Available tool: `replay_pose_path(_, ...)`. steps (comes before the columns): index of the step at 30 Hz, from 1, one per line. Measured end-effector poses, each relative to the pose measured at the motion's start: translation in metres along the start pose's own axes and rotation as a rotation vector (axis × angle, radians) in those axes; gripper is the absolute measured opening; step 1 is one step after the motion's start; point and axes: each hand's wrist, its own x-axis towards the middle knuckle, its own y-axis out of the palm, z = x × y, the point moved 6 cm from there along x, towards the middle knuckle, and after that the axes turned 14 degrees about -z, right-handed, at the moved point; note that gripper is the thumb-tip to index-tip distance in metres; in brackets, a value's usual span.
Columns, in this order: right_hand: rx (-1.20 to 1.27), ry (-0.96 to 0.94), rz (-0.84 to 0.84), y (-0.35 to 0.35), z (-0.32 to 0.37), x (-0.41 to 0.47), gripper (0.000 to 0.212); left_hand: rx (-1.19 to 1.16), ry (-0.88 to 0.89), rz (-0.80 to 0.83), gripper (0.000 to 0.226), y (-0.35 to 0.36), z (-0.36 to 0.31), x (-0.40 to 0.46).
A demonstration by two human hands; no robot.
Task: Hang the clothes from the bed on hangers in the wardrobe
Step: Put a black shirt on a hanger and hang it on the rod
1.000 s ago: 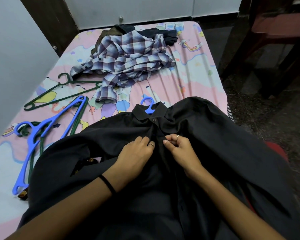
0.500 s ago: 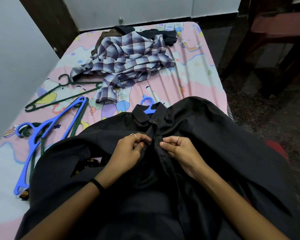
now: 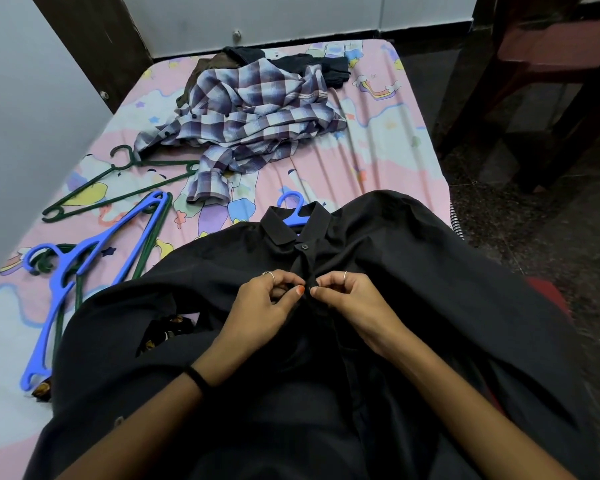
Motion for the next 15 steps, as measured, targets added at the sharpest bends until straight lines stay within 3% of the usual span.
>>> replay_pose_path(8,-0.093,-0.058,-0.028,0.001,0.0,0.0,0.008,0.165,0.248,-0.184,0.015,-0.006,-0.014,-0.007)
replay_pose_path(11,-0.146,-0.113,-0.043,0.001,0.002,0.0,0.01,0.124,0.214,-0.159,0.013,0.0,-0.017,-0.009)
replay_pose_path(15,-0.24,-0.169,-0.071,-0.001,-0.001,0.002,0.01,0.027,0.037,-0.14,0.01,0.005,-0.01,-0.008)
